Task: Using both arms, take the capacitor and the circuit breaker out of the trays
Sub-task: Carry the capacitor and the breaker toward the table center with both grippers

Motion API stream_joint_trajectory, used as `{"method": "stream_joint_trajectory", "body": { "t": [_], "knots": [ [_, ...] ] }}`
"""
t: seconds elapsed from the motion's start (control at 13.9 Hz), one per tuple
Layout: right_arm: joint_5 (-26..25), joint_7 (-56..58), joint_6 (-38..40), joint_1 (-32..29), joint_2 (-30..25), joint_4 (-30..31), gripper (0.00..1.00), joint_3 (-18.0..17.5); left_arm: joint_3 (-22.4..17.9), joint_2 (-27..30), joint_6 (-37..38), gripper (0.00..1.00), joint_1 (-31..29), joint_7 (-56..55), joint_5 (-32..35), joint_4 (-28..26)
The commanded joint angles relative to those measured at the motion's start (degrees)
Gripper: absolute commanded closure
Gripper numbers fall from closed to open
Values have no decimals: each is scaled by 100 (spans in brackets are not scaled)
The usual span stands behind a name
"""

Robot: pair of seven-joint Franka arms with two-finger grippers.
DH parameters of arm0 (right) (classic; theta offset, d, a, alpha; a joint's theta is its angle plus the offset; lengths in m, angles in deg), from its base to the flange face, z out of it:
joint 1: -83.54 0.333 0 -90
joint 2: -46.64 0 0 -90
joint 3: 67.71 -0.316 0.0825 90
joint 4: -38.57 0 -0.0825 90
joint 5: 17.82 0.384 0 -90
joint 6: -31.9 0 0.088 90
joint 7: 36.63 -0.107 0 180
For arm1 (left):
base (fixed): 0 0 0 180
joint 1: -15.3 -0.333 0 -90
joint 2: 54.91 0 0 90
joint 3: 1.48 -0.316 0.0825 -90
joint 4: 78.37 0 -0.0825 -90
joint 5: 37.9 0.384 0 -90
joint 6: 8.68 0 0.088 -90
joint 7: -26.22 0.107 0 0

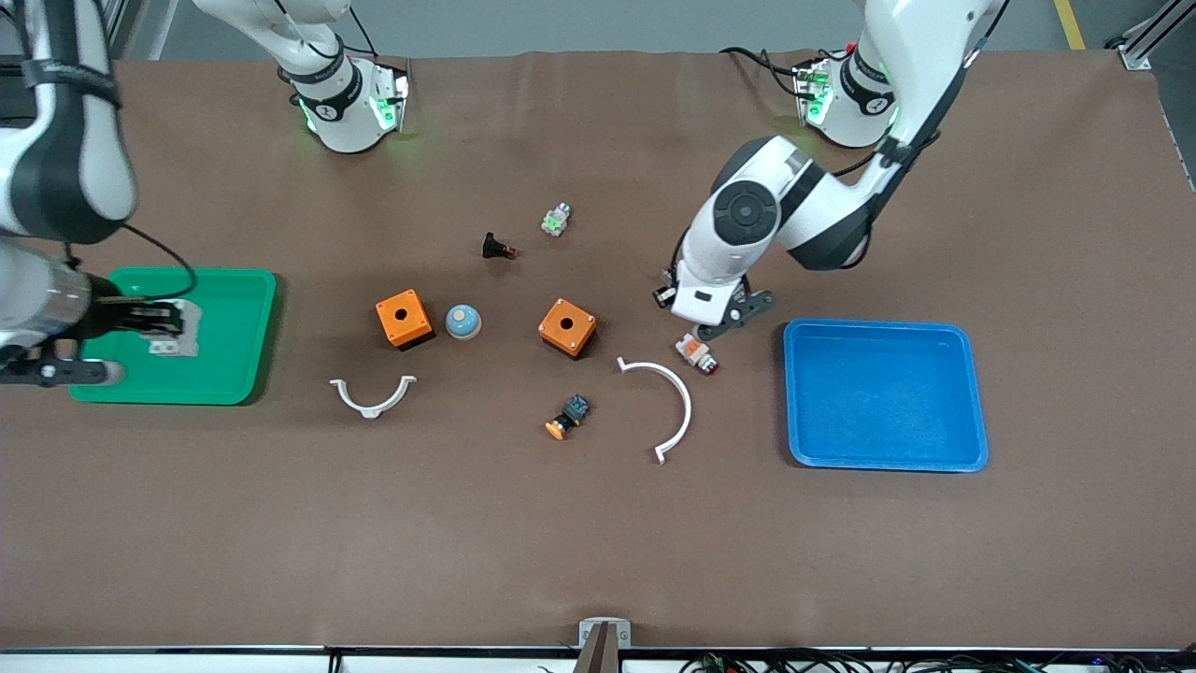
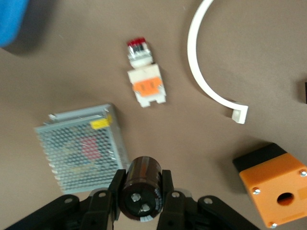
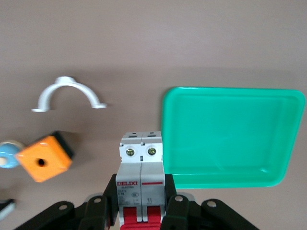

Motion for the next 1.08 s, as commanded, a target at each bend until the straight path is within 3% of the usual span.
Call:
{"method": "stream_joint_trajectory", "body": {
  "t": [0.0,0.22,0.43,0.5,0.58,0.65,0.79,1.01],
  "knots": [
    [480,-624,50,587,122,-158,74,65,-25,-610,-508,100,318,-967,460,196],
    [632,-1765,-370,1482,270,-149,74,65,-16,-927,-756,98,520,-1690,830,205],
    [632,-2883,-967,2230,735,-97,74,65,-25,-1069,-765,83,714,-1919,831,222],
    [649,-3042,-1144,2346,902,-88,74,65,-34,-1086,-765,66,723,-1972,831,222],
    [745,-3157,-1337,2425,1104,-79,74,57,-34,-1095,-765,38,723,-1990,839,222],
    [990,-3193,-1565,2487,1245,-9,74,57,-42,-1086,-765,0,714,-2034,840,222],
    [1325,-3193,-2022,2575,1360,236,74,65,-51,-955,-678,0,636,-2035,883,362],
    [1370,-3193,-2270,2628,1632,325,73,65,-51,-595,-82,0,311,-1938,1014,871]
  ]
}}
